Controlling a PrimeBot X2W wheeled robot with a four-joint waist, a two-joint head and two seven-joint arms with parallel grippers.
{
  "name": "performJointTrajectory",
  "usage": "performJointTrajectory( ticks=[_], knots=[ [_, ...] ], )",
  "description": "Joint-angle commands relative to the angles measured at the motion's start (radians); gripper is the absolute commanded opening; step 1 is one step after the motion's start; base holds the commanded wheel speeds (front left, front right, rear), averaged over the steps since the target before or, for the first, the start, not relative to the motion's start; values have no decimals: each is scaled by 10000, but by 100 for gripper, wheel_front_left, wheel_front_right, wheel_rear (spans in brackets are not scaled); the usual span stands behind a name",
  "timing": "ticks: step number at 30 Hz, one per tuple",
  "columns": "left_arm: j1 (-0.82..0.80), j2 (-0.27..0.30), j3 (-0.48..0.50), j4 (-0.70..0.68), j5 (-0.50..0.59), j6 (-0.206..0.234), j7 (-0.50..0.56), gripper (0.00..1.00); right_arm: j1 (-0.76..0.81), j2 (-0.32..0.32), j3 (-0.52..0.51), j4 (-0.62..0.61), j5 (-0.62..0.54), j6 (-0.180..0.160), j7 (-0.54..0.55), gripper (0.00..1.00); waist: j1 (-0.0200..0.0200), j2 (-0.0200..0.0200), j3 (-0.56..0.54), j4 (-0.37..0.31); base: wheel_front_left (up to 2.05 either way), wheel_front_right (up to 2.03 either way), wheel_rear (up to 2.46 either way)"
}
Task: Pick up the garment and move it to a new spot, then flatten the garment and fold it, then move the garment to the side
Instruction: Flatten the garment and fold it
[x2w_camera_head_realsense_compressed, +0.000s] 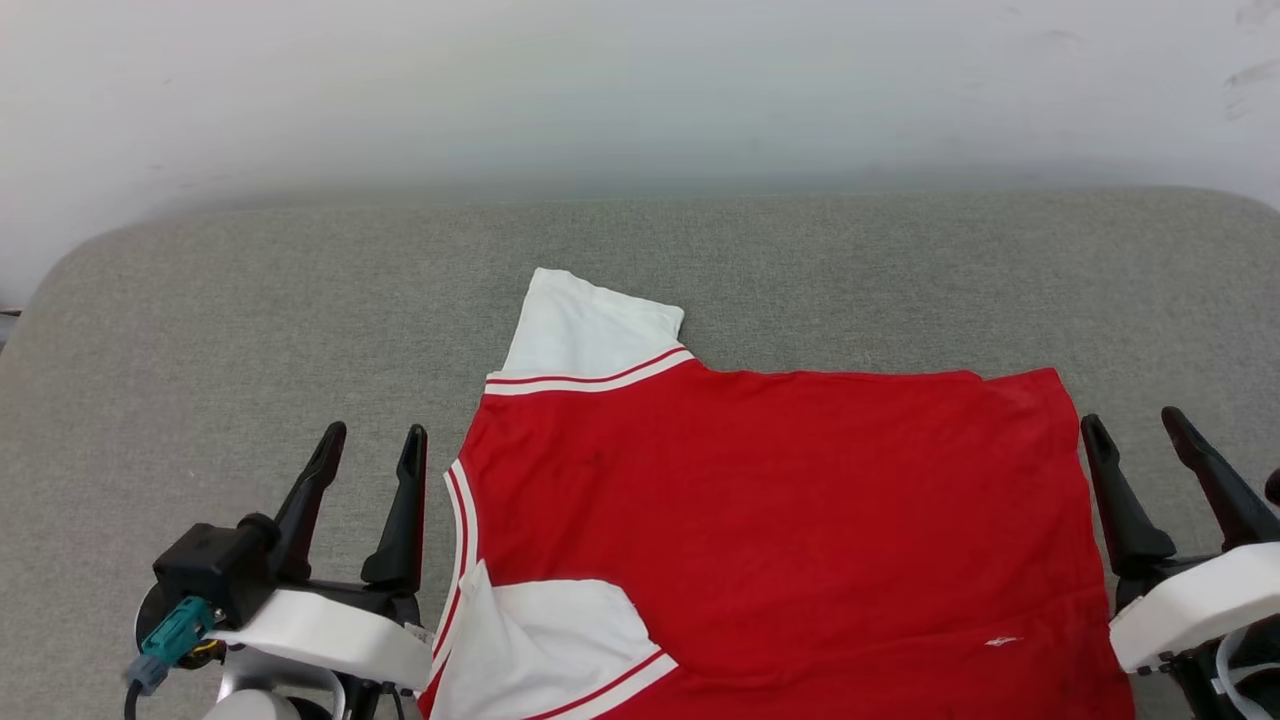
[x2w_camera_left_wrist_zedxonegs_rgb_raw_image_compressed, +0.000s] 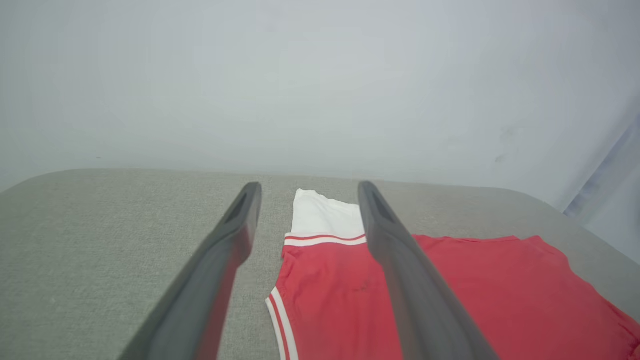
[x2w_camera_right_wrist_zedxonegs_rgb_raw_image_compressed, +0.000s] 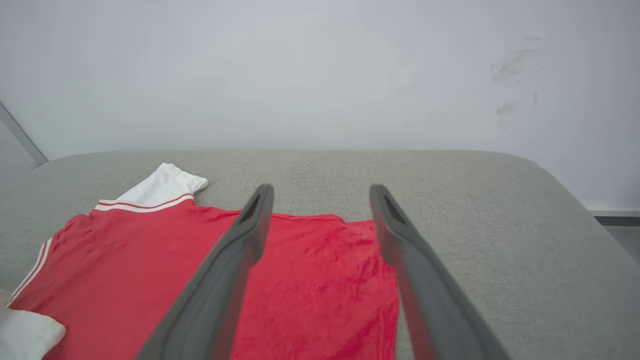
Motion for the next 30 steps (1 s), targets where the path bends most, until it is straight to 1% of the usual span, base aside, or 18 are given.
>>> performJointTrajectory(
  ticks=[1,4,7,10,12,16,19,23,26,30],
  knots=[
    [215,-162,148,-43,231,-106,-49,100,63,50,78,67,-62,-8,-243,100,1,0,49,-29,0,0,0],
    [442,-708,784,-113,781,-487,-51,100,35,158,350,308,-144,-8,-917,100,1,0,120,-88,0,0,0],
    [598,-1051,1068,108,1307,-901,-44,100,-14,217,519,628,-155,-8,-1227,100,1,0,177,-127,0,0,0],
    [531,-1366,1403,303,1664,-1220,-43,100,-233,233,640,869,-149,-8,-1349,100,1,0,302,-218,0,0,0],
    [390,-1531,1556,442,1843,-1479,-44,100,-372,280,695,979,-113,-8,-1413,100,1,0,423,-295,0,0,0],
    [-162,-1566,1650,809,2174,-1962,-44,100,-687,386,914,1039,-136,-8,-1477,100,1,0,827,-522,0,0,0],
    [-860,-1207,1476,1252,2364,-2299,294,100,-964,419,1104,914,-160,-8,-1428,100,1,0,1241,-794,0,0,0],
    [-2258,-647,1316,1564,2411,-2664,1396,100,-1338,424,1290,688,-168,-8,-1377,100,1,0,1968,-1223,0,0,0],
    [-3660,-89,1050,1783,2281,-2999,2604,100,-1633,477,1347,475,-202,-8,-1373,100,1,0,2503,-1493,0,0,0],
    [-5604,688,447,2267,1726,-3203,5036,100,-1943,612,1556,189,60,-8,-1262,100,1,0,3192,-1822,0,0,0]
  ],
)
